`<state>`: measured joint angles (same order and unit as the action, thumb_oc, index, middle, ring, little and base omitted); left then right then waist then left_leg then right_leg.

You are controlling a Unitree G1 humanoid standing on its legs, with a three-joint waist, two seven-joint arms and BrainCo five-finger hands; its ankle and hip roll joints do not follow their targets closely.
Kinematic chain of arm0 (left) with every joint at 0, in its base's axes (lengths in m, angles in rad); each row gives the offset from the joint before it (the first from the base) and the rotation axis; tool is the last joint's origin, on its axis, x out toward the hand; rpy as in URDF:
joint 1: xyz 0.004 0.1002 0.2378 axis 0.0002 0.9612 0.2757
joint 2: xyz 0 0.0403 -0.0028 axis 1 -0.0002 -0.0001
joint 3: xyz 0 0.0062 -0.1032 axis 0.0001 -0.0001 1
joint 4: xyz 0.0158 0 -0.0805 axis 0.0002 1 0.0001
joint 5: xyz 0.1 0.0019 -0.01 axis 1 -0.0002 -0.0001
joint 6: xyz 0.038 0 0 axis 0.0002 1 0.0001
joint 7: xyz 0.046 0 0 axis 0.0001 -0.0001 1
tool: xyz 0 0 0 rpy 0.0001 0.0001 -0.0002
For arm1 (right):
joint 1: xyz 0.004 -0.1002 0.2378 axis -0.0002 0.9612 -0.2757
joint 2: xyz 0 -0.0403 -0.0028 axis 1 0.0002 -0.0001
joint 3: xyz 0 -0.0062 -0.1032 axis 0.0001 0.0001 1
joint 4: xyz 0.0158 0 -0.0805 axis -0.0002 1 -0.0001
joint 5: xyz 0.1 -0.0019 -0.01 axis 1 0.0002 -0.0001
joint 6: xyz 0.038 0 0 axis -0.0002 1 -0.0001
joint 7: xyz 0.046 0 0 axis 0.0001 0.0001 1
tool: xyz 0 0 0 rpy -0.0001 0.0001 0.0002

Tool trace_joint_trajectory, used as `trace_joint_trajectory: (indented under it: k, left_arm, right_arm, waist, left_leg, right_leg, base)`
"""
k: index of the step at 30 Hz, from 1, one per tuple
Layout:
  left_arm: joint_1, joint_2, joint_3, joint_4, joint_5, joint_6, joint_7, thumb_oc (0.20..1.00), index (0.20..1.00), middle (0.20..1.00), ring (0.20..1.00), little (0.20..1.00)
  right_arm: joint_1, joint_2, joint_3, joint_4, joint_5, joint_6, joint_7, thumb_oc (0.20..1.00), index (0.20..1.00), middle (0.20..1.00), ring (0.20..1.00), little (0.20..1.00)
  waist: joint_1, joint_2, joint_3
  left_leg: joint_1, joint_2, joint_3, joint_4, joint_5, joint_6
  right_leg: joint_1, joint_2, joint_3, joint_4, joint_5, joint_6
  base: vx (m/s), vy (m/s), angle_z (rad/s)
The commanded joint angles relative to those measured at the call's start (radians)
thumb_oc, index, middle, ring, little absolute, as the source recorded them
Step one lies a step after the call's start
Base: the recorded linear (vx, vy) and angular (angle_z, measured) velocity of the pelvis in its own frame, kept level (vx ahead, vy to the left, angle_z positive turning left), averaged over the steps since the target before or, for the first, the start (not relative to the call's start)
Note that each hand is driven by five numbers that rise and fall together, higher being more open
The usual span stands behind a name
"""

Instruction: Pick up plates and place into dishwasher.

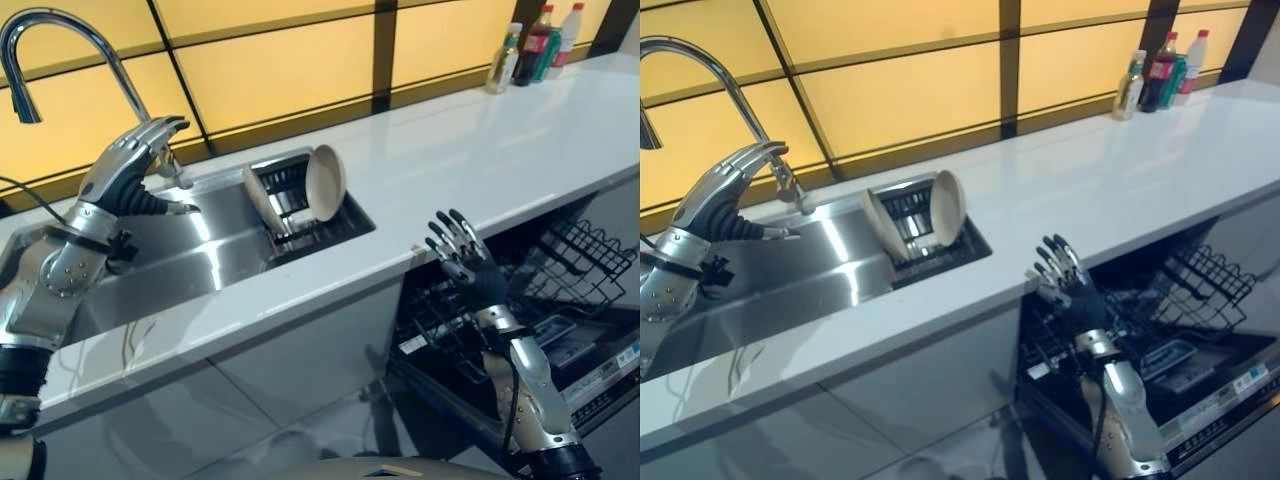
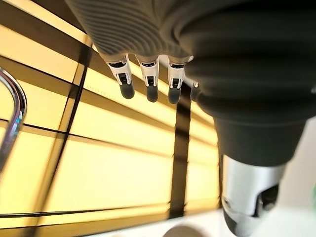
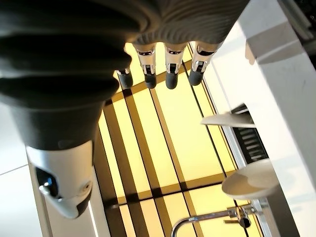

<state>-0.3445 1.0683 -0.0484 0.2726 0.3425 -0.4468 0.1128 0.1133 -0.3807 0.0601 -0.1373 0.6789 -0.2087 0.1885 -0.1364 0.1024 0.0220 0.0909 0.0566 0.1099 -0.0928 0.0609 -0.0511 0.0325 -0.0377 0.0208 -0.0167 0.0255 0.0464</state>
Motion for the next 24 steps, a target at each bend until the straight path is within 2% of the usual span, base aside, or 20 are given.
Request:
trace_joint_trajectory:
  k: [1, 3, 6, 10, 18, 24]
  left_arm:
    - [-0.148, 0.118, -0.061, 0.056, 0.159, 0.027, 0.041, 1.0, 1.0, 1.0, 1.0, 1.0]
    - [-0.208, 0.183, -0.138, 0.084, 0.268, 0.04, 0.075, 1.0, 1.0, 1.0, 1.0, 1.0]
    - [-0.268, 0.236, -0.233, 0.107, 0.377, 0.042, 0.115, 1.0, 1.0, 1.0, 1.0, 1.0]
    - [-0.311, 0.268, -0.335, 0.107, 0.475, 0.047, 0.125, 1.0, 1.0, 1.0, 1.0, 1.0]
    - [-0.372, 0.257, -0.457, 0.139, 0.515, 0.098, 0.159, 1.0, 1.0, 1.0, 1.0, 1.0]
    - [-0.345, 0.225, -0.452, 0.176, 0.565, 0.124, 0.187, 1.0, 1.0, 1.0, 1.0, 1.0]
  right_arm:
    - [-0.047, -0.031, -0.005, -0.037, 0.017, -0.033, 0.02, 1.0, 1.0, 1.0, 1.0, 1.0]
    - [-0.042, -0.057, -0.007, -0.038, 0.033, -0.032, 0.023, 1.0, 1.0, 1.0, 1.0, 1.0]
    - [-0.039, -0.083, -0.007, -0.042, 0.039, -0.031, 0.023, 1.0, 1.0, 1.0, 1.0, 1.0]
    - [-0.037, -0.121, -0.011, -0.044, 0.067, -0.029, 0.003, 1.0, 1.0, 1.0, 1.0, 1.0]
    - [-0.017, -0.165, -0.01, -0.047, 0.091, -0.038, -0.024, 1.0, 1.0, 1.0, 1.0, 1.0]
    - [-0.001, -0.17, -0.018, -0.056, 0.096, -0.034, -0.018, 1.0, 1.0, 1.0, 1.0, 1.0]
  waist:
    - [-0.034, -0.032, -0.018]
    - [-0.045, -0.026, -0.018]
    - [-0.055, -0.019, -0.013]
    - [-0.065, -0.014, -0.002]
    - [-0.086, -0.017, 0.016]
    - [-0.099, -0.024, 0.023]
  left_leg:
    - [-0.038, -0.021, 0.034, 0.072, -0.101, 0.029]
    - [-0.041, -0.019, 0.044, 0.074, -0.102, 0.029]
    - [-0.042, -0.018, 0.052, 0.079, -0.106, 0.029]
    - [-0.04, -0.019, 0.052, 0.086, -0.114, 0.031]
    - [-0.039, -0.019, 0.055, 0.084, -0.116, 0.034]
    - [-0.036, -0.018, 0.071, 0.074, -0.111, 0.033]
  right_leg:
    - [-0.035, -0.07, -0.011, 0.046, -0.044, 0.104]
    - [-0.041, -0.072, -0.007, 0.051, -0.044, 0.108]
    - [-0.049, -0.073, -0.003, 0.062, -0.046, 0.112]
    - [-0.055, -0.072, 0.005, 0.083, -0.055, 0.114]
    - [-0.065, -0.068, 0.017, 0.103, -0.063, 0.117]
    - [-0.069, -0.063, 0.03, 0.099, -0.059, 0.119]
  base:
    - [0.1, 0.022, 0.0]
    - [0.09, 0.019, 0.01]
    - [0.1, 0.018, -0.02]
    - [0.11, 0.013, -0.08]
    - [0.08, 0.0, -0.06]
    - [0.04, -0.013, -0.1]
